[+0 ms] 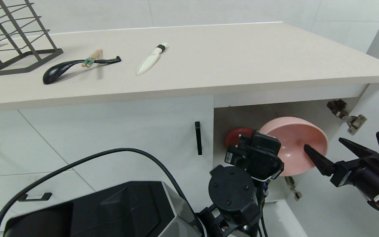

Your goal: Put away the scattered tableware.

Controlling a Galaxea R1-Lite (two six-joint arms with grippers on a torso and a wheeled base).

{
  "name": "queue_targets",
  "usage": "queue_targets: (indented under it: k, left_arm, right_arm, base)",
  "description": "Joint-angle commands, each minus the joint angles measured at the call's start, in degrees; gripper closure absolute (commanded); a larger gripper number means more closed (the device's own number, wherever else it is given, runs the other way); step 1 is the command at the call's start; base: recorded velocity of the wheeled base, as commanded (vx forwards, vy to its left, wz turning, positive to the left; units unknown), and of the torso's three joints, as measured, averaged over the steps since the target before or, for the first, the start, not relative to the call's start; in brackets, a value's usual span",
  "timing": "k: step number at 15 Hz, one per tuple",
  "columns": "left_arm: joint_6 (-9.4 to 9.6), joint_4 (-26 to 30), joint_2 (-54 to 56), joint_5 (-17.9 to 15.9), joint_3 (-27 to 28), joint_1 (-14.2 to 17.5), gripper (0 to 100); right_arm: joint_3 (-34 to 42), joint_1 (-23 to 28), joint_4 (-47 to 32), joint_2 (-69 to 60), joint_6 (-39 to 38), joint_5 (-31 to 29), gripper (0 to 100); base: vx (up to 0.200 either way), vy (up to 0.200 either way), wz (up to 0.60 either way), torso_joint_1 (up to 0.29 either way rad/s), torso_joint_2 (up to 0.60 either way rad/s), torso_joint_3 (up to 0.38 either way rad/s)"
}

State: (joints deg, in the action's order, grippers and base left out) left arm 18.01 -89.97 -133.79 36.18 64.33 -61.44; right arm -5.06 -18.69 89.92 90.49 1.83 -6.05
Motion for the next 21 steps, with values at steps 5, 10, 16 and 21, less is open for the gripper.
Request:
queue_targets:
  k: [5,10,16,21]
  left_arm:
    - [0.01,0.0,0.1,-0.1,0.5,-1.1,100]
    - [0.01,0.0,0.1,-0.1,0.5,-1.5,100]
    - [0.01,0.0,-0.3,-0.1,0.4,-1.5,0]
    - [0.10,0.0,1.2,-0.3,-1.8,-1.5,0]
  right_arm:
    - [-0.3,0.2,0.1,-0.1,0.0,0.1,0]
    - [-1.2,-1.4,0.1,-1.6,0.0,0.1,100]
    - [-1.0,-3.5,0.1,-1.5,0.0,0.1,100]
    - [-1.1,-3.0,0.1,-1.6,0.0,0.1,100]
  base:
    - [0.000,0.000,0.00,0.000,0.00,0.000]
    - [0.000,0.000,0.00,0.000,0.00,0.000]
    - [0.000,0.000,0.00,0.000,0.00,0.000]
    - [0.000,0.000,0.00,0.000,0.00,0.000]
